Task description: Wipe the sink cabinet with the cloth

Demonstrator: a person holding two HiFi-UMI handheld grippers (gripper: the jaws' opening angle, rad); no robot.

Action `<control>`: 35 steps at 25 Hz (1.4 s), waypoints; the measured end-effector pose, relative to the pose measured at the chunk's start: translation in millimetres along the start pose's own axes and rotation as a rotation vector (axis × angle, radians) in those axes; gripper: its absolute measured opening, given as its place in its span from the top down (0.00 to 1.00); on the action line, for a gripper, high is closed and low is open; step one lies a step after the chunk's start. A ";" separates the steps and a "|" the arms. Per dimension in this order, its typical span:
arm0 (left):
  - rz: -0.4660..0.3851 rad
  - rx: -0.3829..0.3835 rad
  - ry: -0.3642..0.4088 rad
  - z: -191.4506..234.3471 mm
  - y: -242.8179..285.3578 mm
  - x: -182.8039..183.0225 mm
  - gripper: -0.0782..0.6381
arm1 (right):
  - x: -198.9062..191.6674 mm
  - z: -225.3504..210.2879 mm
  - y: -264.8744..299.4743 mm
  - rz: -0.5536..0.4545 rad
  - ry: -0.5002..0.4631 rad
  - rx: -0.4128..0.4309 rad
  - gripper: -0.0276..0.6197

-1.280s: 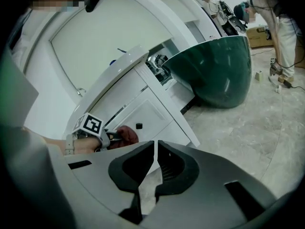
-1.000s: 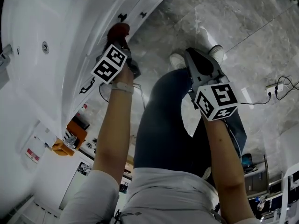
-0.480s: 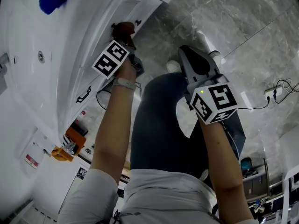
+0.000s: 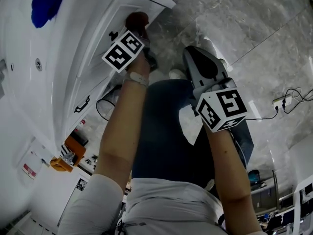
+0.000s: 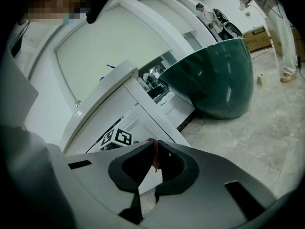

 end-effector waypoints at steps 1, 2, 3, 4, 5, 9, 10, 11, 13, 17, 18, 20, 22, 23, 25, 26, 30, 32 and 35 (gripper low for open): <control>-0.002 -0.008 -0.005 -7.6 1.5 1.3 0.80 | 0.0 -2.9 -1.5 0.002 0.000 -0.002 0.90; -0.006 -0.016 -0.007 -14.2 1.6 3.4 0.80 | 0.0 -5.7 -2.8 0.004 0.001 -0.005 0.90; -0.012 -0.022 -0.006 -19.6 0.3 6.3 0.80 | 0.3 -8.1 -3.8 0.005 0.003 -0.008 0.90; -0.018 -0.027 -0.004 -23.5 -2.1 9.9 0.80 | 1.1 -10.0 -4.4 0.006 0.005 -0.009 0.90; -0.024 -0.030 -0.003 -26.3 -5.1 13.6 0.80 | 1.9 -11.5 -4.9 0.007 0.007 -0.009 0.90; -0.038 -0.065 -0.023 -34.2 -19.8 22.2 0.80 | -1.0 -14.5 -10.0 0.030 0.007 -0.008 0.90; -0.042 -0.077 -0.031 -36.6 -23.8 24.0 0.80 | -2.4 -13.9 -11.0 0.037 0.006 -0.008 0.90; -0.046 -0.086 -0.035 -39.5 -27.7 26.3 0.80 | -3.5 -12.9 -11.9 0.042 0.004 -0.006 0.90; -0.057 -0.098 -0.035 -45.7 -35.4 31.5 0.80 | -4.1 -11.2 -13.6 0.048 0.001 -0.004 0.90; -0.096 -0.109 -0.047 -53.9 -54.3 43.2 0.80 | -6.4 -9.9 -21.3 0.066 -0.007 -0.004 0.90; -0.110 -0.112 -0.048 -56.0 -60.3 46.6 0.80 | -7.9 -9.6 -24.5 0.073 -0.008 -0.007 0.90; -0.131 -0.118 -0.055 -60.1 -72.5 53.0 0.80 | -12.5 -6.8 -31.2 0.091 -0.007 -0.013 0.90; -0.138 -0.121 -0.070 -61.6 -83.1 57.7 0.80 | -17.1 -1.1 -35.6 0.114 -0.011 -0.010 0.90; -0.139 -0.121 -0.080 -61.1 -87.9 59.6 0.80 | -18.4 2.6 -36.7 0.124 -0.016 -0.005 0.90; -0.146 -0.122 -0.096 -59.9 -97.8 62.4 0.80 | -19.2 10.1 -39.1 0.137 -0.024 0.008 0.90; -0.152 -0.125 -0.100 -59.8 -103.1 63.4 0.80 | -19.5 13.2 -40.9 0.142 -0.025 0.012 0.90; -0.184 -0.136 -0.120 -53.7 -123.4 68.3 0.80 | -26.4 23.6 -45.0 0.171 -0.030 0.032 0.90; -0.197 -0.131 -0.128 -46.3 -131.4 70.9 0.80 | -29.6 28.7 -45.2 0.184 -0.034 0.043 0.90; -0.208 -0.110 -0.132 -32.7 -141.8 71.9 0.80 | -35.0 35.7 -47.2 0.204 -0.035 0.056 0.90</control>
Point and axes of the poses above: the fingertips, and each gripper's own axes: y forward along the fingers, z to its left, x out of its top, the point moved 2 cm from there along -y, backward along the fingers, and after that the axes turned 9 degrees about -y, right-handed, at the moved point
